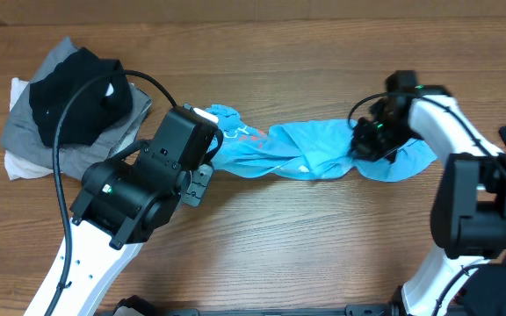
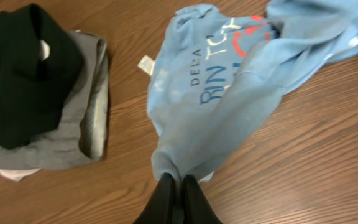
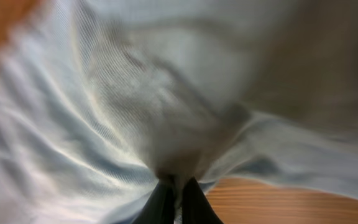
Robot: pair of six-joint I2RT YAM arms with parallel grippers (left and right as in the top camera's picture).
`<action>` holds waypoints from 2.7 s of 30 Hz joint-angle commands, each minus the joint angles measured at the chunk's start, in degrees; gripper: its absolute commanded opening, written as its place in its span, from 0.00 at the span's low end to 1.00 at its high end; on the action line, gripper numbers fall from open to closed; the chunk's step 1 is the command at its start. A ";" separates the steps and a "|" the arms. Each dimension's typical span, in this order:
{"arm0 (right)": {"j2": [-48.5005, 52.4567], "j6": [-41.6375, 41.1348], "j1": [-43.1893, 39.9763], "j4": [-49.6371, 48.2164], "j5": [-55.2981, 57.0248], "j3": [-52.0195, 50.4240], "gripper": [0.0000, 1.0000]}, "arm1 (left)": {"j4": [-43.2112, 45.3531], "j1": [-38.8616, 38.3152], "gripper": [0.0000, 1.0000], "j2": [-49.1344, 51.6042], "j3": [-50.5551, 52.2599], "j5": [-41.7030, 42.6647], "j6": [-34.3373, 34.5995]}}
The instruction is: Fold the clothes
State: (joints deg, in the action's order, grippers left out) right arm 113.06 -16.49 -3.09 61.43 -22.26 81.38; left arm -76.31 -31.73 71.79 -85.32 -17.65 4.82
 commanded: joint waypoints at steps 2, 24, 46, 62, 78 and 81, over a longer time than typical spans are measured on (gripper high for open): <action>-5.81 0.35 -8.13 1.64 -0.11 10.19 0.04 | -0.46 0.33 0.04 -0.31 -0.72 -2.93 1.25; -5.57 0.20 -16.81 6.62 1.66 16.90 0.72 | -0.98 0.33 0.04 -0.31 -0.74 -4.85 2.54; -5.57 -0.26 -5.86 -11.28 -0.02 -13.79 0.56 | 0.13 0.33 0.04 -0.31 -0.72 -5.01 2.49; -7.82 5.01 -12.20 7.58 -4.81 -0.81 0.04 | -0.55 0.33 0.04 -0.31 -0.74 -5.90 1.38; -8.15 4.07 -17.79 12.37 1.66 10.75 0.04 | -3.96 0.33 0.04 -0.31 -0.72 -10.43 1.66; -8.17 3.19 -20.26 13.86 1.20 13.40 0.04 | -4.46 0.33 0.04 -0.31 -0.72 -10.43 2.12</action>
State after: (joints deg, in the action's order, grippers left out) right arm 105.27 -11.79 -20.93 74.41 -22.04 91.77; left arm -80.55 -31.73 71.79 -85.32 -25.65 6.07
